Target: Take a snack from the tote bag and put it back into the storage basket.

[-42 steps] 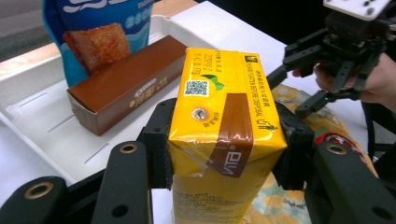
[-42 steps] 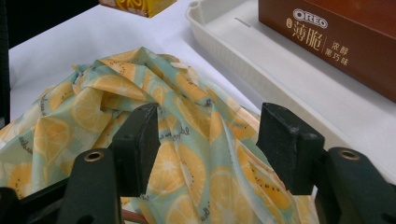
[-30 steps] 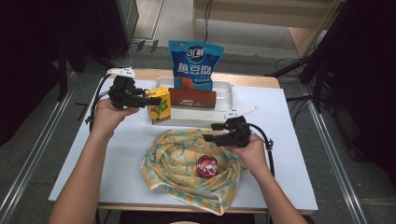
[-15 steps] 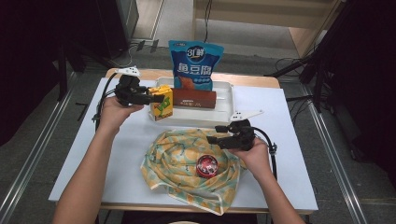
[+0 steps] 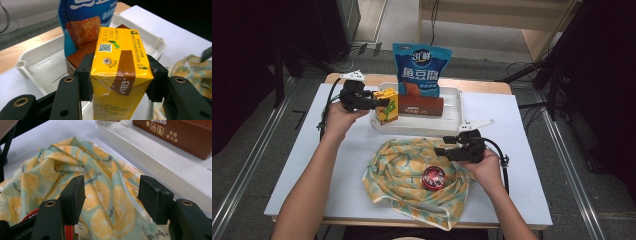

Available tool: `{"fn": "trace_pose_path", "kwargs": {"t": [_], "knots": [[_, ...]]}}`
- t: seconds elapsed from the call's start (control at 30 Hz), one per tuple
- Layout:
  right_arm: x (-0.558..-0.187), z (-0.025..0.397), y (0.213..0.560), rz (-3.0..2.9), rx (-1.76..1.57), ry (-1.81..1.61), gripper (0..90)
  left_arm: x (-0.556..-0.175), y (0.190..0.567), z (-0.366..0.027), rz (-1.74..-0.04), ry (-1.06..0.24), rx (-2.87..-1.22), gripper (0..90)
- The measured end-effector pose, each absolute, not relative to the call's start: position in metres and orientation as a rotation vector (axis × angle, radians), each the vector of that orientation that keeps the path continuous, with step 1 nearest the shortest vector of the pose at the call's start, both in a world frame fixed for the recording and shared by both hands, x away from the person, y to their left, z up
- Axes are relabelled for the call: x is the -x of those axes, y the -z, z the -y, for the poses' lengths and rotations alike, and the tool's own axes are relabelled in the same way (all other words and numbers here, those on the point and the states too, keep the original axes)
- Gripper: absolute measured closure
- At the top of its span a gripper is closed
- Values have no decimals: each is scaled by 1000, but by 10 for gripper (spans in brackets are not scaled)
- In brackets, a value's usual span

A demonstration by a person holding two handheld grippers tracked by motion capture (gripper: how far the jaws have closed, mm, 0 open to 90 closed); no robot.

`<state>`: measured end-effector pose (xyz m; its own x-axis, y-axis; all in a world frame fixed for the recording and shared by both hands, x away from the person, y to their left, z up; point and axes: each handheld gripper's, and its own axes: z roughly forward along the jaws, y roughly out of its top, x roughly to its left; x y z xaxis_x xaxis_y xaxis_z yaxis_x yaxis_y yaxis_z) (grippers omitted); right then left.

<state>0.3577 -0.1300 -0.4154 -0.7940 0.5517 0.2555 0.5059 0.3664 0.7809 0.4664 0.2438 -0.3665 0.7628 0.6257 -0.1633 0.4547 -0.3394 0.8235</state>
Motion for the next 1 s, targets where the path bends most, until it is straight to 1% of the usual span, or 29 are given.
{"fn": "trace_pose_path", "kwargs": {"t": [0.1, 0.47, 0.87, 1.0], "knots": [[-357, 130, 415, -2556, -988, -1436, 399, -470, 373, -243, -817, -239, -1996, 510], [-357, 132, 416, -2554, -998, -1432, 399, -480, 388, -244, -834, -220, -2000, 509], [-357, 133, 417, -2559, -995, -1434, 400, -481, 400, -247, -839, -185, -2059, 508], [-358, 132, 418, -2562, -989, -1431, 399, -480, 402, -249, -848, -155, -2056, 507]]}}
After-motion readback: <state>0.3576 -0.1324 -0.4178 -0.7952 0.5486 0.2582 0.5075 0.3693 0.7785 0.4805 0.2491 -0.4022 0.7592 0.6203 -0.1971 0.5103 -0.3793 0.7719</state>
